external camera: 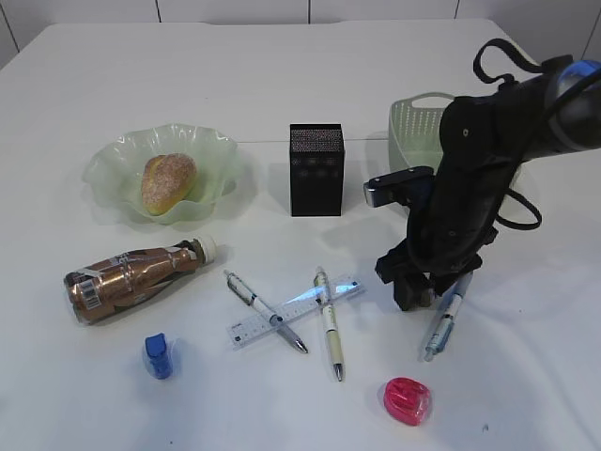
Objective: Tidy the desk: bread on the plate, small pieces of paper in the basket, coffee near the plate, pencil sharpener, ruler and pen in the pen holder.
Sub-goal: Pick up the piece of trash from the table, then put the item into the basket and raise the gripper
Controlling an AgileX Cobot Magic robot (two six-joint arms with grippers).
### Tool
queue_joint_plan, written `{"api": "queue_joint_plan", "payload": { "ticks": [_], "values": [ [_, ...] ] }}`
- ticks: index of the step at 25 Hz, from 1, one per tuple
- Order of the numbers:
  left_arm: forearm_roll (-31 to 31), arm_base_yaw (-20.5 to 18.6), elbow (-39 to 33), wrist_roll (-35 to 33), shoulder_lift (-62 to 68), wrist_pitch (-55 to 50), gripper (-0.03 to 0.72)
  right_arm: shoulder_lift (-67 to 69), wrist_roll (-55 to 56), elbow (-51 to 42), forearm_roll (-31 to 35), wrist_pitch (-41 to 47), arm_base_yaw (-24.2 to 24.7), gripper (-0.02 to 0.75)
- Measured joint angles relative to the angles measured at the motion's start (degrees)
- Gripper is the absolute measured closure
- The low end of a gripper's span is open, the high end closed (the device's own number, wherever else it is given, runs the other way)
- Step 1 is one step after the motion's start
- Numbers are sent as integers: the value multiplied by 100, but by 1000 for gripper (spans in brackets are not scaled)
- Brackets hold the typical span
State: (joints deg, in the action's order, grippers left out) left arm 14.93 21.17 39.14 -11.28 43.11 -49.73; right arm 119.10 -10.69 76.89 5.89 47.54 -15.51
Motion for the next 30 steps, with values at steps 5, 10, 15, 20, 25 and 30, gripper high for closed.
{"api": "queue_joint_plan", "payload": {
  "ticks": [5,10,15,20,25,30],
  "values": [
    [0,0,0,0,0,0,222,22,-13,0,0,-33,0,507],
    [0,0,0,0,0,0,222,22,-13,0,0,-47,0,673],
    [0,0,0,0,0,0,222,-465,-13,49,0,-47,0,682],
    [0,0,0,0,0,-4,222,-853,-13,540,-41,0,0,685],
    [0,0,0,0,0,-4,222,-921,42,1290,-305,-39,0,686],
    [0,0,0,0,0,-13,222,-921,678,1609,-949,-490,0,687]
  ]
}}
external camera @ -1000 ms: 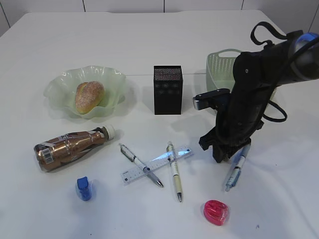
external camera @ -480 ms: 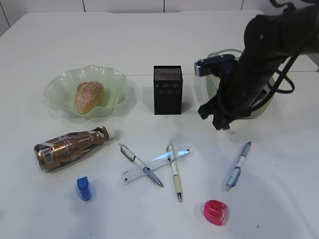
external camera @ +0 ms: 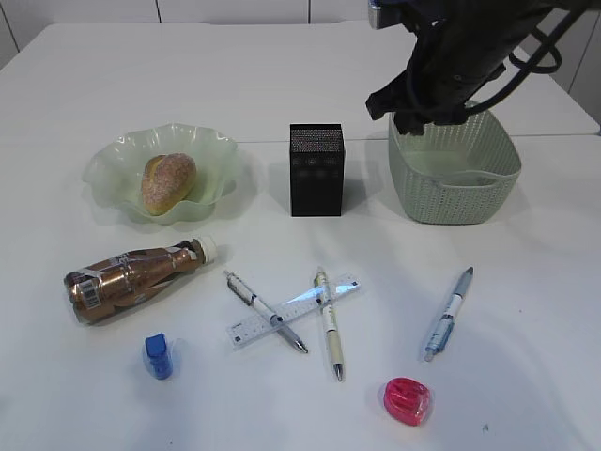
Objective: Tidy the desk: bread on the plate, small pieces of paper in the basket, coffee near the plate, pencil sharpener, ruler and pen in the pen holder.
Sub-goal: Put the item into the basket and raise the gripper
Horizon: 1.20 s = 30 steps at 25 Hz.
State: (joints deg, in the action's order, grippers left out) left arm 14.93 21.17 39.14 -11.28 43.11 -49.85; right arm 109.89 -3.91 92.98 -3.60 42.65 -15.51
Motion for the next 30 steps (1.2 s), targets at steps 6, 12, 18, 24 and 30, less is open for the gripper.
{"api": "queue_joint_plan", "payload": {
  "ticks": [6,12,18,24,30],
  "values": [
    [0,0,0,0,0,0,222,0,639,12,-726,-429,143,687],
    [0,0,0,0,0,-4,222,181,770,12,-845,-588,558,687],
    [0,0,0,0,0,-4,222,492,795,12,-981,-746,721,688],
    [0,0,0,0,0,-4,222,931,795,12,-990,-809,721,687],
    [0,0,0,0,0,-4,222,1107,906,12,-1026,-955,721,458]
  ]
}}
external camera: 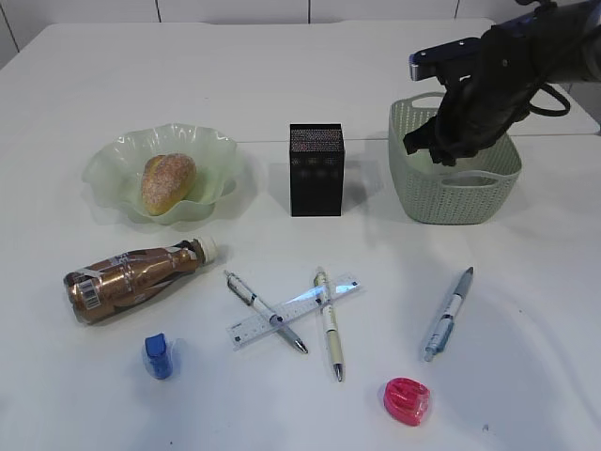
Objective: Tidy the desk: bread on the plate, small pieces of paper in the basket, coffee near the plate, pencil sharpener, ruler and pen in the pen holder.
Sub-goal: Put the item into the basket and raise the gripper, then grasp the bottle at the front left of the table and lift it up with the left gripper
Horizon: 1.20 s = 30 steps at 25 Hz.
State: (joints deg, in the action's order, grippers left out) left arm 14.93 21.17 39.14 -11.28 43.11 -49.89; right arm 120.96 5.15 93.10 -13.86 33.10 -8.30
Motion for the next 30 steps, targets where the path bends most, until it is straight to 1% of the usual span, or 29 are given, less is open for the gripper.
{"api": "queue_joint_plan", "payload": {
  "ticks": [1,2,3,5,8,13,18,21,23,25,27,29,30],
  "values": [
    [0,0,0,0,0,0,222,0,12,11,-14,-55,0,390],
    [0,0,0,0,0,0,222,0,12,11,-14,-55,0,379],
    [0,0,0,0,0,0,222,0,12,53,-28,-67,0,310],
    [0,0,0,0,0,0,222,0,12,171,-57,57,0,260],
    [0,0,0,0,0,0,222,0,12,388,-56,399,0,246],
    [0,0,0,0,0,0,222,-112,12,725,-56,1023,0,245],
    [0,0,0,0,0,0,222,-702,12,829,21,1538,0,244],
    [0,0,0,0,0,0,222,-996,-36,829,219,1897,0,244],
    [-54,0,0,0,12,27,222,-1206,-244,829,620,2236,0,244],
    [-211,0,0,0,68,94,222,-1271,-515,829,867,2516,0,244],
    [-456,0,0,0,208,120,222,-1395,-866,829,1420,2933,0,244],
    [-602,0,0,-52,459,120,222,-1437,-974,829,1693,3130,-10,244],
    [-642,0,0,-108,591,120,222,-1452,-1120,829,1852,3365,-10,244]
  ]
}}
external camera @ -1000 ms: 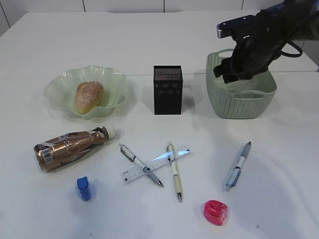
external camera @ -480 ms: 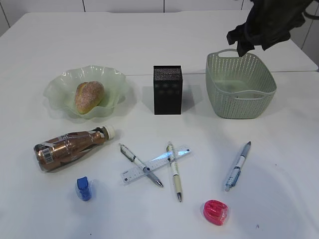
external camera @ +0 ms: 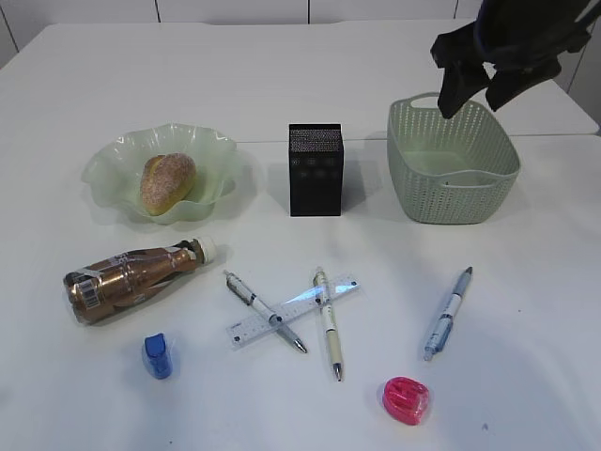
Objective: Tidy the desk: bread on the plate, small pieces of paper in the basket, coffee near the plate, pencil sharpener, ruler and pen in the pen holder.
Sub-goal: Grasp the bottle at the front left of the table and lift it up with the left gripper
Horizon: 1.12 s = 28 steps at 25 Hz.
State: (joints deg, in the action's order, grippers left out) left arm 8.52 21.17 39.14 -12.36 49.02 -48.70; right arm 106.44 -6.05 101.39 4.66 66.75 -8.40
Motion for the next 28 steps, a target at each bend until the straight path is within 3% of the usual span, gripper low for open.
{"api": "queue_joint_plan", "payload": {
  "ticks": [5,17,23,28],
  "values": [
    [-35,0,100,-504,838,29,222,-36,-228,0,183,378,-35,244],
    [-131,0,1790,-752,2013,-29,222,-1307,-239,-222,233,450,-35,245],
    [-271,0,2029,-1213,2513,-251,222,-2195,-239,-668,245,486,-35,245],
    [-392,0,2492,-1551,3296,-760,222,-3425,-239,-1755,345,510,-35,245]
  ]
}}
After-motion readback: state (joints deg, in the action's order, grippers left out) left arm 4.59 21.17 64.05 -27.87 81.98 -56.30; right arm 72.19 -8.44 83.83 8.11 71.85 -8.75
